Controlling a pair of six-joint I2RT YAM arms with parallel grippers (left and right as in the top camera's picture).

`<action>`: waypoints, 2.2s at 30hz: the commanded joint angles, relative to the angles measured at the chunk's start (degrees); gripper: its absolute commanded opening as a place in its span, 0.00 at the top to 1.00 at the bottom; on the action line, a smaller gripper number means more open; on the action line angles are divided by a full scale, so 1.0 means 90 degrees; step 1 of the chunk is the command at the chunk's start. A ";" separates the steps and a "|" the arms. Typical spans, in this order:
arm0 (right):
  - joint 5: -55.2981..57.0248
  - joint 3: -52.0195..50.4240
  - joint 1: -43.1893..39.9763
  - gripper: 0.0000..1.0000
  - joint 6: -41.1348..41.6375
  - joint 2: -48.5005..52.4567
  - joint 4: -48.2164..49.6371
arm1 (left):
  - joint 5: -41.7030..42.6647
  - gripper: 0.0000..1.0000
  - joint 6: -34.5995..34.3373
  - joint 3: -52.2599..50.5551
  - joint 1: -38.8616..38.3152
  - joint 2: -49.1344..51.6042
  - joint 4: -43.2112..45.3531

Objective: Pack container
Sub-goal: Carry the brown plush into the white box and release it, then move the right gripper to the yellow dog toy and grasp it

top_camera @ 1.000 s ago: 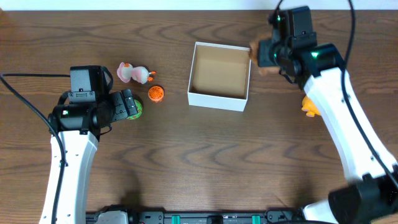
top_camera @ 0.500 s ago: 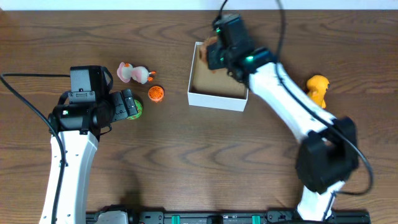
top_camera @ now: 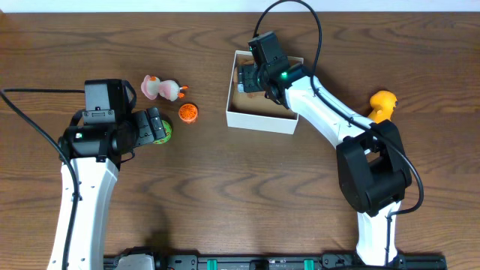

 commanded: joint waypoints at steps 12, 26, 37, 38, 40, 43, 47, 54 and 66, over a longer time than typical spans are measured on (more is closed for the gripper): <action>0.0117 0.0007 -0.0236 0.09 -0.0750 -0.1083 -0.0512 | -0.0027 0.02 0.0104 0.0121 0.0034 0.0041 -0.0007; 0.1044 -0.0012 -0.2732 0.05 0.0442 -0.2919 -0.3922 | -0.0027 0.02 0.0104 0.0121 0.0034 0.0044 -0.0007; 0.0508 -0.1115 -0.3432 0.03 0.0617 -0.2744 -0.3934 | -0.0027 0.02 0.0104 0.0124 0.0034 0.0044 -0.0005; 0.0627 -0.1265 -0.3483 0.02 0.0716 -0.2744 -0.3871 | -0.0027 0.02 0.0104 0.0121 0.0034 0.0041 -0.0007; 0.0809 -0.1634 -0.3648 0.01 0.0884 -0.2744 -0.3672 | -0.0027 0.02 0.0104 0.0121 0.0034 0.0044 -0.0007; 0.0765 -0.2227 -0.3983 0.01 0.0928 -0.2742 -0.3143 | -0.0027 0.02 0.0104 0.0121 0.0034 0.0044 -0.0005; 0.0675 -0.2907 -0.4226 0.01 0.0925 -0.2732 -0.2453 | -0.0027 0.02 0.0104 0.0121 0.0034 0.0041 -0.0007; 0.0508 -0.4012 -0.4255 0.09 0.0928 -0.2715 -0.0729 | -0.0027 0.02 0.0104 0.0121 0.0034 0.0044 -0.0007; 0.0396 -0.4738 -0.4243 0.37 0.0976 -0.2705 0.0165 | -0.0027 0.02 0.0104 0.0121 0.0034 0.0044 -0.0007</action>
